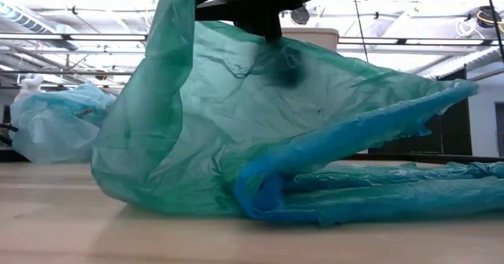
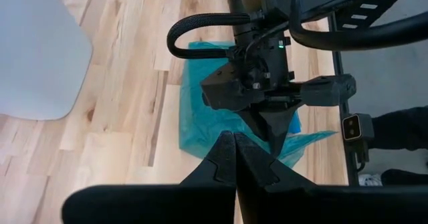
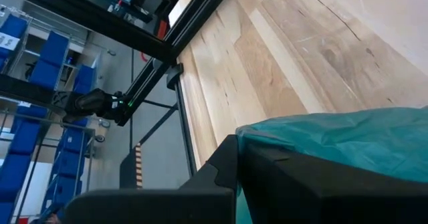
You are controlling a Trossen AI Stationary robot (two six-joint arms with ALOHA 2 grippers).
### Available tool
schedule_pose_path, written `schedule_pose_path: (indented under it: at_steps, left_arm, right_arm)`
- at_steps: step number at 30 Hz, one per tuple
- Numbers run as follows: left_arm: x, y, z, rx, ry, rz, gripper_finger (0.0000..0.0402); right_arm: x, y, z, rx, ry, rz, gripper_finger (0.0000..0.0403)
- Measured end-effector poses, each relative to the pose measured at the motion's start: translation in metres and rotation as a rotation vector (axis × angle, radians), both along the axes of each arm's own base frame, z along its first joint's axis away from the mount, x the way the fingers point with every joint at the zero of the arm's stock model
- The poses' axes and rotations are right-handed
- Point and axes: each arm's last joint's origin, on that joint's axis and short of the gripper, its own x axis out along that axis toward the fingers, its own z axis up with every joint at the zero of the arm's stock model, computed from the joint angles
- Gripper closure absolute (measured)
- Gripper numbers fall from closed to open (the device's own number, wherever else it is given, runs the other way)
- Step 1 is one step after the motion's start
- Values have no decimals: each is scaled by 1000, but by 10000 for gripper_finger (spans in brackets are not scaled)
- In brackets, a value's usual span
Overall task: Place trash/remove bag and relplace
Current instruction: Insert the new blue trash bag into the white trash bin
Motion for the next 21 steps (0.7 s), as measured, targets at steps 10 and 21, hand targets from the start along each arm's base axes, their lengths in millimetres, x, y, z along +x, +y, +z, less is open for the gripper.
schedule_pose_path:
  at_steps: [10,21]
  left_arm:
    - [0,0,0,0,-2,0,402]
    - [0,0,0,5,-5,6,402]
  right_arm:
    - [0,0,0,-5,4,1,403]
    - [0,0,0,-22,-6,11,403]
